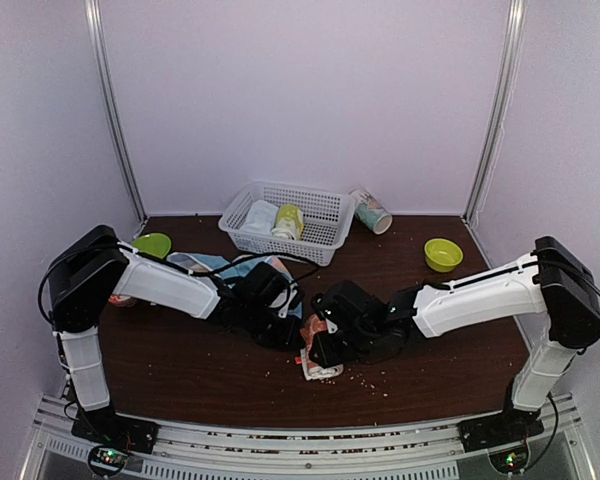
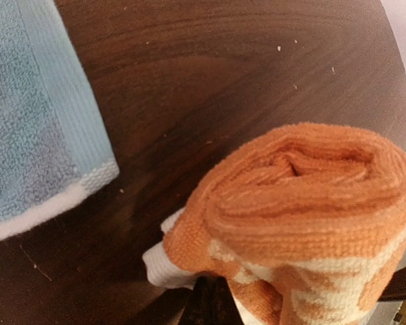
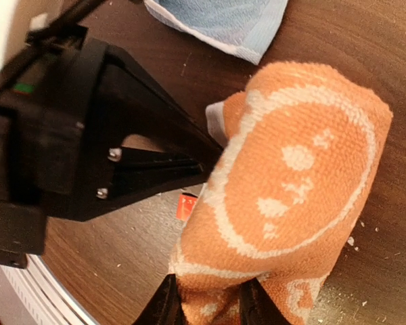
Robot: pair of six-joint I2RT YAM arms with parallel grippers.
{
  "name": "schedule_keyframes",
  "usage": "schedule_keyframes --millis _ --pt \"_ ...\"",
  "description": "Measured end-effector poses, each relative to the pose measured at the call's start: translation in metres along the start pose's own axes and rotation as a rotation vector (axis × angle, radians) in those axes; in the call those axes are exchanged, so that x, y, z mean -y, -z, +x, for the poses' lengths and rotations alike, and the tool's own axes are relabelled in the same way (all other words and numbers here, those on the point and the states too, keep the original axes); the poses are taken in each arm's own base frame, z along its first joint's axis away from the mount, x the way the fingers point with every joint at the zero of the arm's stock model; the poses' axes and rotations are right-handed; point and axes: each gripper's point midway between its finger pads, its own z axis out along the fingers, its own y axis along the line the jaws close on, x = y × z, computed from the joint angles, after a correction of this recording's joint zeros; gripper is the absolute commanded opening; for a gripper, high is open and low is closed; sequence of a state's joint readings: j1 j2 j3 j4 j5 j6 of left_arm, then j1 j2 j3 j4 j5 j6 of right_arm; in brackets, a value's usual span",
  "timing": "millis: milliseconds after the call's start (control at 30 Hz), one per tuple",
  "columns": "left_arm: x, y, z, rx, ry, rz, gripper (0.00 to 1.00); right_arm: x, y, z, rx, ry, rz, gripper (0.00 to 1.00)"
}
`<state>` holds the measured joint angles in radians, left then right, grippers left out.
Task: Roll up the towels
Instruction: Roll the towel at the center of the board.
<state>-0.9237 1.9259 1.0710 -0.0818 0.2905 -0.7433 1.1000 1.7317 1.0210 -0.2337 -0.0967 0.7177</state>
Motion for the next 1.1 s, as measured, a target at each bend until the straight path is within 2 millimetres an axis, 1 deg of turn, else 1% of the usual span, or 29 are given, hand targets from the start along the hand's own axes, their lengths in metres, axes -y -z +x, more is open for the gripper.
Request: schedule_keyframes --millis 100,267,467,567,733,800,867,1100 --pt "-0.001 0.001 0.002 -0.004 0.001 -0.003 0.00 0.007 -0.004 0.009 -0.017 -0.002 0.009 0.30" --pt "-0.001 0.008 0.006 -0.017 0.000 -0.015 0.00 0.009 -0.006 0.010 -0.011 -0.005 0.002 0.30" --pt "0.008 0.030 0.000 0.003 -0.029 -0.015 0.14 0.011 -0.008 0.010 -0.002 -0.008 -0.006 0.30" --pt "0.020 0.045 -0.009 0.031 -0.046 0.000 0.23 0.012 -0.009 0.010 0.000 -0.007 -0.014 0.30" --pt "0.046 0.059 -0.038 0.097 -0.079 0.050 0.27 0.010 -0.009 0.011 0.008 -0.003 -0.033 0.30" --pt "0.054 0.060 -0.047 0.109 -0.089 0.068 0.28 0.010 -0.008 0.011 0.009 -0.005 -0.037 0.30" --pt "0.056 0.057 -0.048 0.100 -0.090 0.071 0.28 0.012 -0.008 0.010 0.011 -0.010 -0.039 0.30" --pt "0.052 0.031 -0.040 0.030 -0.079 0.092 0.31 0.013 -0.007 0.011 0.013 -0.015 -0.049 0.31"
